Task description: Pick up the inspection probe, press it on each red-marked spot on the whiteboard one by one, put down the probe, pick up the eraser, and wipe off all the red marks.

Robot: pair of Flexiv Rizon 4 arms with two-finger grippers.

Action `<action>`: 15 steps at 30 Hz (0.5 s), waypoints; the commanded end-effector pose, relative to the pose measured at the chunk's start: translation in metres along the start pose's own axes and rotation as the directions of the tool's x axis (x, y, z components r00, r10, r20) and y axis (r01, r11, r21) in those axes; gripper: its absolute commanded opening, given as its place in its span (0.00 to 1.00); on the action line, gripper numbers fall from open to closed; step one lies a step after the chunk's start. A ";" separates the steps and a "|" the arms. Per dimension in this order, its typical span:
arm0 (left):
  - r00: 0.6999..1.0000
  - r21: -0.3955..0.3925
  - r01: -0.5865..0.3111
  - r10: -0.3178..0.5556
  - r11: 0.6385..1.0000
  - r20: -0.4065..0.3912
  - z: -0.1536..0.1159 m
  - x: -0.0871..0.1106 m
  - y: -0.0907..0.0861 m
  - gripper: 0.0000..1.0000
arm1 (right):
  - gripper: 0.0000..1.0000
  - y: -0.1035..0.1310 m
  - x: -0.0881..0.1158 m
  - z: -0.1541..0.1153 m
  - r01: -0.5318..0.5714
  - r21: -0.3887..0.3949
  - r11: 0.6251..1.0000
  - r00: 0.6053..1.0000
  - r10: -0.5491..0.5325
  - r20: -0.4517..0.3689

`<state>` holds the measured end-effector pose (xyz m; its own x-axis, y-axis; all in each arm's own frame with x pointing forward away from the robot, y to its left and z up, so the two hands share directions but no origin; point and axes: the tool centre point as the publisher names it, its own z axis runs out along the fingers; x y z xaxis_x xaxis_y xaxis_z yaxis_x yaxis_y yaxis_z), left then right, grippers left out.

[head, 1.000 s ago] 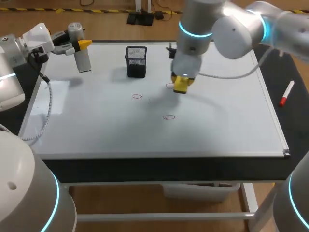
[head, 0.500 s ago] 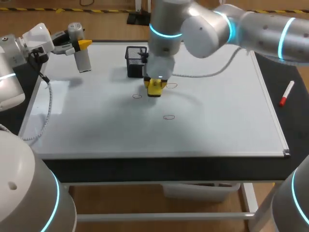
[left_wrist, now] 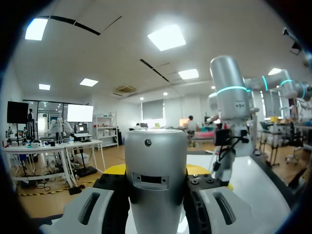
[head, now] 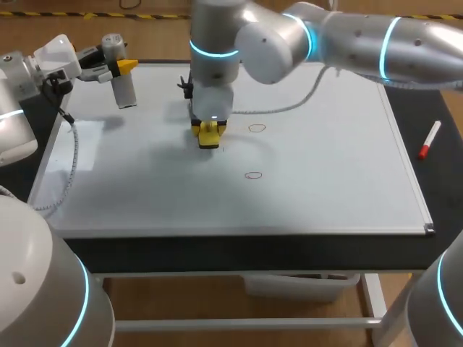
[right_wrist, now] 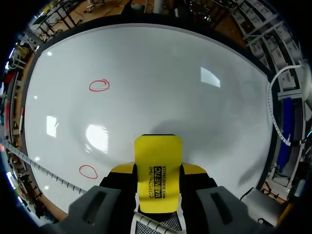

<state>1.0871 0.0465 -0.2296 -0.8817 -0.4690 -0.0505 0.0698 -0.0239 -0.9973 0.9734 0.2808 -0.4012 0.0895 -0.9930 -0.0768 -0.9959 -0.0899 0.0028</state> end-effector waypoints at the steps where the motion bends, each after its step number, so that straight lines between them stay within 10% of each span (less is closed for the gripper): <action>1: 1.000 0.001 -0.003 0.003 1.000 0.004 0.001 0.001 -0.001 0.00 | 0.00 -0.002 -0.009 0.005 0.002 -0.009 1.000 0.999 -0.003 -0.036; 15: 1.000 0.001 -0.003 0.003 1.000 0.004 0.001 0.001 -0.001 0.00 | 0.00 -0.002 -0.026 0.015 0.034 -0.019 0.999 0.999 -0.034 -0.027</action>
<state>1.0871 0.0465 -0.2296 -0.8817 -0.4691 -0.0505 0.0698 -0.0237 -0.9973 0.9692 0.3023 -0.4115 0.1201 -0.9910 -0.0599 -0.9926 -0.1210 0.0125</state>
